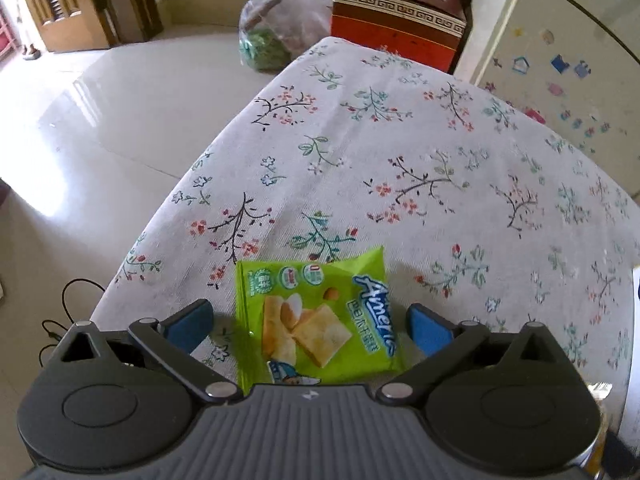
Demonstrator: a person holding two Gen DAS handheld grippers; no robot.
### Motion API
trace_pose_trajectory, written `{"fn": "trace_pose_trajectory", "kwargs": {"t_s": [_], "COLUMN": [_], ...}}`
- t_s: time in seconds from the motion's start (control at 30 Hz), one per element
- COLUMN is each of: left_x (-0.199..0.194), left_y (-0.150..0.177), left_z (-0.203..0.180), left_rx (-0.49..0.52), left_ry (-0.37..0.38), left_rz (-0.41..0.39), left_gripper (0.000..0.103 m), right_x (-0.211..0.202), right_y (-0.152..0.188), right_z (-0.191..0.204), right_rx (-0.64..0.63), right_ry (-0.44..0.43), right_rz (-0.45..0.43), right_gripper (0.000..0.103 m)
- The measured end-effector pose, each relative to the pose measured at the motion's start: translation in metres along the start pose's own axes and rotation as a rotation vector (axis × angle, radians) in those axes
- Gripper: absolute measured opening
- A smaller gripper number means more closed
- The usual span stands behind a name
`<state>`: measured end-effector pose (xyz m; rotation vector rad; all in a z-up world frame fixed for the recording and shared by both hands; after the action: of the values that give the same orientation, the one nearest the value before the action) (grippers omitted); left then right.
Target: Organize snacks
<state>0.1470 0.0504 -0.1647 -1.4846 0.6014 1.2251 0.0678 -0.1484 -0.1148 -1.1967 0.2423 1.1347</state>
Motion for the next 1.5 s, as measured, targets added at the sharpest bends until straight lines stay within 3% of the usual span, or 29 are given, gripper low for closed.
{"fn": "trace_pose_trajectory", "kwargs": {"t_s": [0.27, 0.6, 0.63, 0.7, 0.77, 0.93, 1.5], "left_x": [0.001, -0.003, -0.004, -0.008, -0.012, -0.02, -0.118], "left_y": [0.001, 0.003, 0.003, 0.002, 0.0, 0.002, 0.005], "left_z": [0.0, -0.005, -0.006, -0.006, -0.007, -0.011, -0.026], "left_rx": [-0.024, 0.018, 0.018, 0.016, 0.011, 0.013, 0.088], "left_ry": [-0.003, 0.0, 0.0, 0.017, 0.048, 0.091, 0.165], "left_rz": [-0.001, 0.0, -0.004, -0.018, -0.022, -0.026, -0.224], "left_gripper": [0.103, 0.102, 0.1, 0.086, 0.079, 0.07, 0.07], "right_x": [0.012, 0.002, 0.001, -0.001, -0.002, -0.002, -0.054], "right_y": [0.007, -0.003, -0.005, -0.006, -0.007, -0.01, -0.041], "right_z": [-0.004, 0.001, 0.001, 0.0, -0.001, -0.002, 0.002], "right_rx": [0.04, 0.045, 0.047, 0.053, 0.058, 0.069, 0.081], "right_ry": [0.002, -0.024, -0.026, -0.028, -0.026, -0.027, -0.072], "right_rz": [0.03, -0.014, -0.019, -0.027, -0.032, -0.039, -0.174], "right_gripper": [0.056, 0.056, 0.056, 0.056, 0.056, 0.056, 0.056]}}
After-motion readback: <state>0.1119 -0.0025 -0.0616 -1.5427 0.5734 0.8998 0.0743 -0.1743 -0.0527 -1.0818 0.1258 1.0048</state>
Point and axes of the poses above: each gripper's, at about its wrist camera, not at the fingertips, and x roughly the way its jaws point, z to its left, y to its underside, the point moved 6 cm from there along x, roughly the way its jaws point, and after that the axes turned 9 degrees about -y, right-handed, at the moved point
